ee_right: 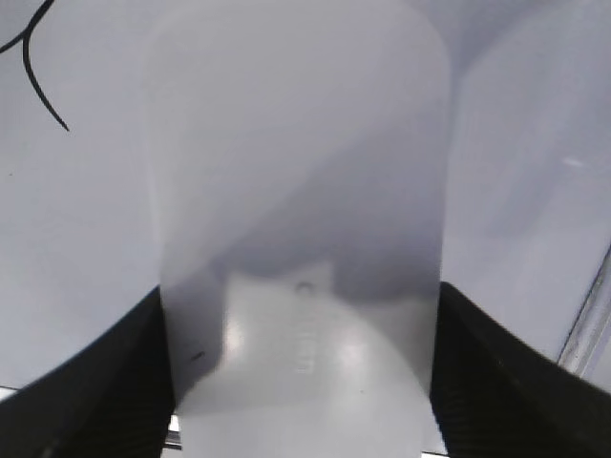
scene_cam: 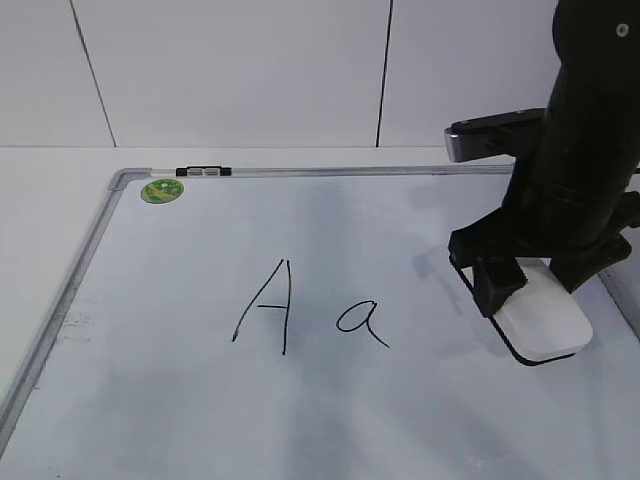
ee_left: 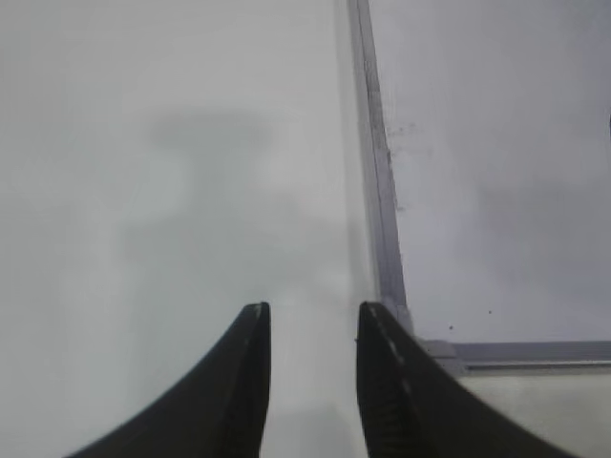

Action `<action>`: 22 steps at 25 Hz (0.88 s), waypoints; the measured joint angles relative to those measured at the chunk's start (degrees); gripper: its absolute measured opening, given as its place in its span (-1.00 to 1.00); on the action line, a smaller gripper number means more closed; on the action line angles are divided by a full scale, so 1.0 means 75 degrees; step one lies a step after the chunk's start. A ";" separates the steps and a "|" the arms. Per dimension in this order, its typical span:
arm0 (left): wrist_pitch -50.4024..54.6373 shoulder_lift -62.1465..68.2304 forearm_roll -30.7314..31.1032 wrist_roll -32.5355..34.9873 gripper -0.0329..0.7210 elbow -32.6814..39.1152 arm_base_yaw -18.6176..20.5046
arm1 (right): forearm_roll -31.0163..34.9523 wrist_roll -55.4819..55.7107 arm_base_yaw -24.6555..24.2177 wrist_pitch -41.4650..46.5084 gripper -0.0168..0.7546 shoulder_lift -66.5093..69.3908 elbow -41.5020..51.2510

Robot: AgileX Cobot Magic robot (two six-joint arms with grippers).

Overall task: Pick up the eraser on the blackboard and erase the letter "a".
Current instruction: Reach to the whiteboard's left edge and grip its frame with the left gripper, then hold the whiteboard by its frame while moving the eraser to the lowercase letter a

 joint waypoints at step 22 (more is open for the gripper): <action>-0.1040 0.7849 -0.0531 0.0000 -0.29 -0.2961 -0.0370 | 0.0209 -0.0092 0.0000 -0.0031 0.52 0.0000 0.0000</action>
